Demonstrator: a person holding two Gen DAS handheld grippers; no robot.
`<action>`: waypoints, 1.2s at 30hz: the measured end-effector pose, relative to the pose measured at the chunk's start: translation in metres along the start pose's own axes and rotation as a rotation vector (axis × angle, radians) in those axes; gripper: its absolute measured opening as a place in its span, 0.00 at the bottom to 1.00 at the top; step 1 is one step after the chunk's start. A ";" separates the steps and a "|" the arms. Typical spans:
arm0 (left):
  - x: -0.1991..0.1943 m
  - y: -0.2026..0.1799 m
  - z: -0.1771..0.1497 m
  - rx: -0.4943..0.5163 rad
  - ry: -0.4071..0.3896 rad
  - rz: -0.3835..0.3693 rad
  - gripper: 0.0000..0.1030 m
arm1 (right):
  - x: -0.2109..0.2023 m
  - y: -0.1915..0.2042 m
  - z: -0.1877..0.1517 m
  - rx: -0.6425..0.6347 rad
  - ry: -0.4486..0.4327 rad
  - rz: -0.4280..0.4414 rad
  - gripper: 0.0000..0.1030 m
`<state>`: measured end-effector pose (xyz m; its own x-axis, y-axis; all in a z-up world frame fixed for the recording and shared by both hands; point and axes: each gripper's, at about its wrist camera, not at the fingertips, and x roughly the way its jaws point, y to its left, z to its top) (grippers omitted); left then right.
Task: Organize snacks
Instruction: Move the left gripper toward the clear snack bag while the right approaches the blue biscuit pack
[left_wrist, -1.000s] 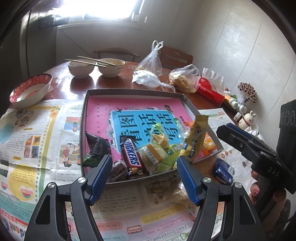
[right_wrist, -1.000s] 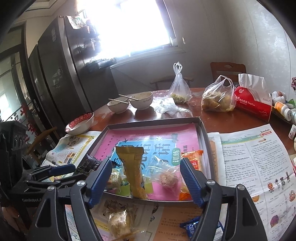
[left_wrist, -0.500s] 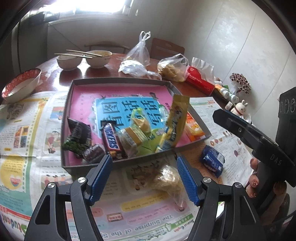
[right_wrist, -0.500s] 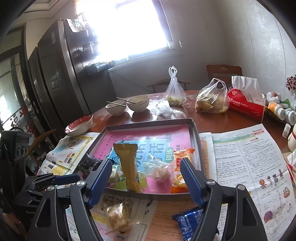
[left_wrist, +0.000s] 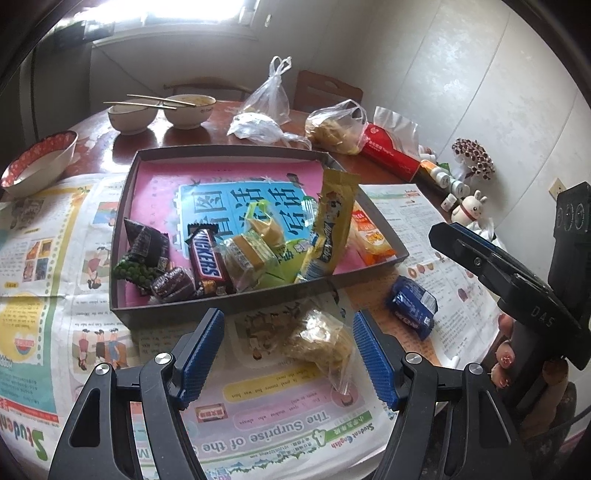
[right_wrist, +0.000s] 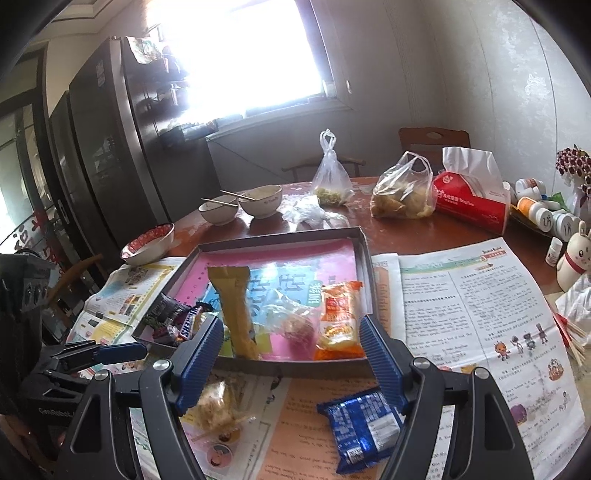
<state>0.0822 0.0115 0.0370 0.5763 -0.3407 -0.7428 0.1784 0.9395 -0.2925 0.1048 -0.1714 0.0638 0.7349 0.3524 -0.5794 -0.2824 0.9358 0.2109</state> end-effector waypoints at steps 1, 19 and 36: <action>0.000 -0.001 0.000 -0.001 0.004 -0.001 0.72 | -0.001 -0.001 -0.001 0.000 0.000 -0.005 0.73; 0.020 -0.012 -0.022 -0.022 0.107 -0.047 0.72 | -0.011 -0.018 -0.015 0.001 0.021 -0.035 0.73; 0.044 -0.025 -0.028 -0.064 0.180 -0.101 0.72 | -0.009 -0.030 -0.026 0.002 0.051 -0.055 0.74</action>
<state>0.0805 -0.0275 -0.0055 0.4052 -0.4397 -0.8015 0.1739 0.8978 -0.4046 0.0906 -0.2028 0.0418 0.7166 0.3000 -0.6296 -0.2413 0.9537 0.1797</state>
